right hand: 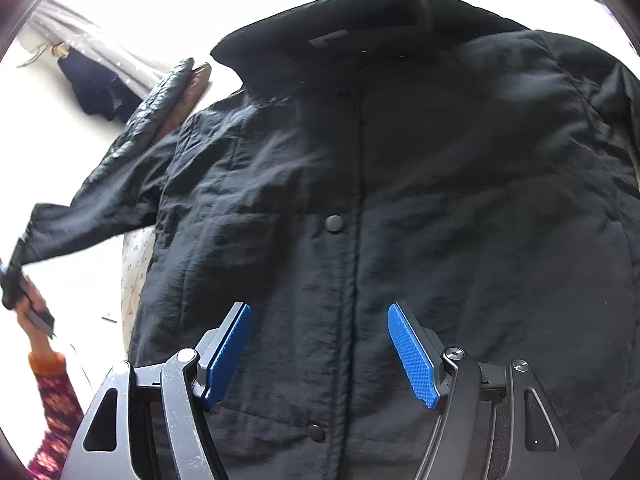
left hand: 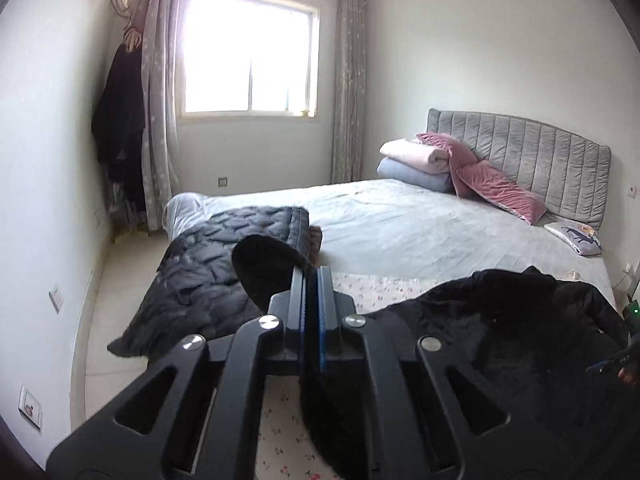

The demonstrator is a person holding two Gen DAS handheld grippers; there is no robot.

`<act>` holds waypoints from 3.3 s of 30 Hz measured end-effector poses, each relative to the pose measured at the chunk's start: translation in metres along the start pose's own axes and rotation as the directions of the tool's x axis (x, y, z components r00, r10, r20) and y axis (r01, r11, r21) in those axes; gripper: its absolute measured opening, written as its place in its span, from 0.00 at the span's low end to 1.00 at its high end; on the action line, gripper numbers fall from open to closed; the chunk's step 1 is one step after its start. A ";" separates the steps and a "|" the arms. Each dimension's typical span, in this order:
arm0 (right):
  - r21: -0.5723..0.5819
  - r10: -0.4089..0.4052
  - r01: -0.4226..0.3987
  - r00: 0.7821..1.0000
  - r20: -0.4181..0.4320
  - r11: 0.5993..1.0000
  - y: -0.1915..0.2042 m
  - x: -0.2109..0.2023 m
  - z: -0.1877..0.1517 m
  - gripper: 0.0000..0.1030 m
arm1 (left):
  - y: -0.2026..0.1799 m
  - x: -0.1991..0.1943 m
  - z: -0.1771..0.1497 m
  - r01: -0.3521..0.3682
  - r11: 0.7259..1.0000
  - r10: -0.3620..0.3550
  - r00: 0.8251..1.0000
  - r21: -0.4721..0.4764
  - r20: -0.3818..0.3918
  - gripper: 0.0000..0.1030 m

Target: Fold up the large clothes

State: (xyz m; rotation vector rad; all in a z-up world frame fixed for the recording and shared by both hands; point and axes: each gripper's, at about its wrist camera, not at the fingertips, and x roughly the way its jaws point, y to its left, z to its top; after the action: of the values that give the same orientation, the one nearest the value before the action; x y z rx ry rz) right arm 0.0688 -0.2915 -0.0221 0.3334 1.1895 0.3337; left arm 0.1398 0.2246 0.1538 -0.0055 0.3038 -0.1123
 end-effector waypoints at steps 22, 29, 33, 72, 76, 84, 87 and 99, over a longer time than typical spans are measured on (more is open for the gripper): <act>-0.044 -0.124 0.126 0.991 0.056 0.991 -0.034 -0.028 0.045 0.70 | -0.016 0.123 -0.034 -0.244 0.957 0.272 0.941 0.156 -0.200 0.76; -0.243 -0.223 0.273 0.951 0.213 0.931 -0.018 -0.028 0.122 0.70 | -0.186 0.195 -0.042 0.224 0.936 -0.128 0.935 0.271 -0.330 0.79; -0.378 -0.260 0.346 0.930 0.259 0.859 -0.017 -0.015 0.164 0.70 | -0.248 0.227 -0.053 0.357 0.865 -0.222 0.903 0.352 -0.368 0.79; -0.696 -0.142 0.355 0.928 0.346 0.624 -0.021 0.070 0.188 0.60 | -0.339 0.210 -0.118 0.638 0.473 -0.439 0.769 0.608 -0.465 0.68; -0.786 -0.170 0.411 0.911 0.376 0.462 0.007 0.080 0.185 0.59 | -0.353 0.227 -0.109 0.584 0.440 -0.385 0.809 0.683 -0.444 0.68; -0.779 -0.120 0.040 0.992 -0.045 0.626 -0.006 0.112 0.228 0.10 | -0.355 0.248 -0.124 0.770 0.356 -0.337 0.634 0.528 -0.697 0.13; -0.626 0.059 -0.150 0.985 -0.164 0.765 -0.037 0.106 0.248 0.09 | -0.347 0.256 -0.118 0.843 0.398 -0.401 0.515 0.363 -0.758 0.09; -0.329 0.313 -0.307 0.949 -0.036 0.893 -0.092 0.079 0.267 0.24 | -0.288 0.319 -0.097 0.769 0.434 -0.804 0.094 -0.470 -0.587 0.09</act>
State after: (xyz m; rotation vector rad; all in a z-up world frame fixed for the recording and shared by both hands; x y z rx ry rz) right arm 0.3533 -0.3614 -0.0376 0.2302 1.0386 0.7998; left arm 0.3820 -0.0957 -0.0273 -0.1833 1.1843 -1.2880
